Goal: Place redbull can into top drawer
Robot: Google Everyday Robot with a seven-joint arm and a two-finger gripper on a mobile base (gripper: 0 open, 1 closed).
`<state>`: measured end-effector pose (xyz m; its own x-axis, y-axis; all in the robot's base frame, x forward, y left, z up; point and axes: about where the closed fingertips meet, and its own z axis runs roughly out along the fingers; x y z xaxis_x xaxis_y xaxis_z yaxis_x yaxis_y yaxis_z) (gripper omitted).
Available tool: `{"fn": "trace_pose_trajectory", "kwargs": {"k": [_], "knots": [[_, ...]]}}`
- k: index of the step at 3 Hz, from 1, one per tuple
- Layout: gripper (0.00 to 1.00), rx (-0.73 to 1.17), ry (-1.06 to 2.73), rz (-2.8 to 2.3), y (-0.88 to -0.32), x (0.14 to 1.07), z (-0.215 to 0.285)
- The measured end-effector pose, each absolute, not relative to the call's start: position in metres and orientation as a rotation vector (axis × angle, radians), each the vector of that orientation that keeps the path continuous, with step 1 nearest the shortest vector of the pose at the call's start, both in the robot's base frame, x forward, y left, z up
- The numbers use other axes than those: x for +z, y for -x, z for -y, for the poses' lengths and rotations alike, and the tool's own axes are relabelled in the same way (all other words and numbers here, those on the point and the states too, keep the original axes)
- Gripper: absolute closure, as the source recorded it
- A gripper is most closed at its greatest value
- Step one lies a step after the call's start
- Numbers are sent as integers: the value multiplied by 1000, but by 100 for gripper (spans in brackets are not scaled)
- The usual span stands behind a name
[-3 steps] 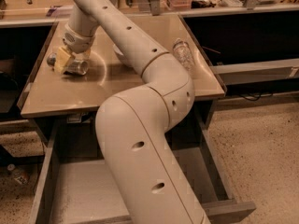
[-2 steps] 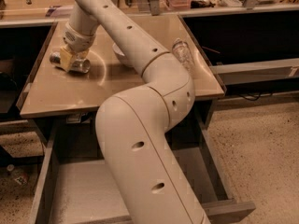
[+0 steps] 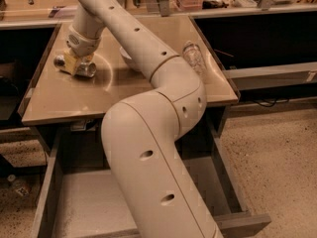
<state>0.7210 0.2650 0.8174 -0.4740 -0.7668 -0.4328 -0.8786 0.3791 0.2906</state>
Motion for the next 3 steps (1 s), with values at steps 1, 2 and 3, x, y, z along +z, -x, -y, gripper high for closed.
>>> {"fn": "trace_pose_trajectory", "kwargs": {"k": [1, 2, 3], "knots": [[100, 721, 1467, -2412, -722, 826, -266], [100, 721, 1466, -2412, -724, 829, -266], [100, 710, 1362, -2370, -732, 859, -247]]}}
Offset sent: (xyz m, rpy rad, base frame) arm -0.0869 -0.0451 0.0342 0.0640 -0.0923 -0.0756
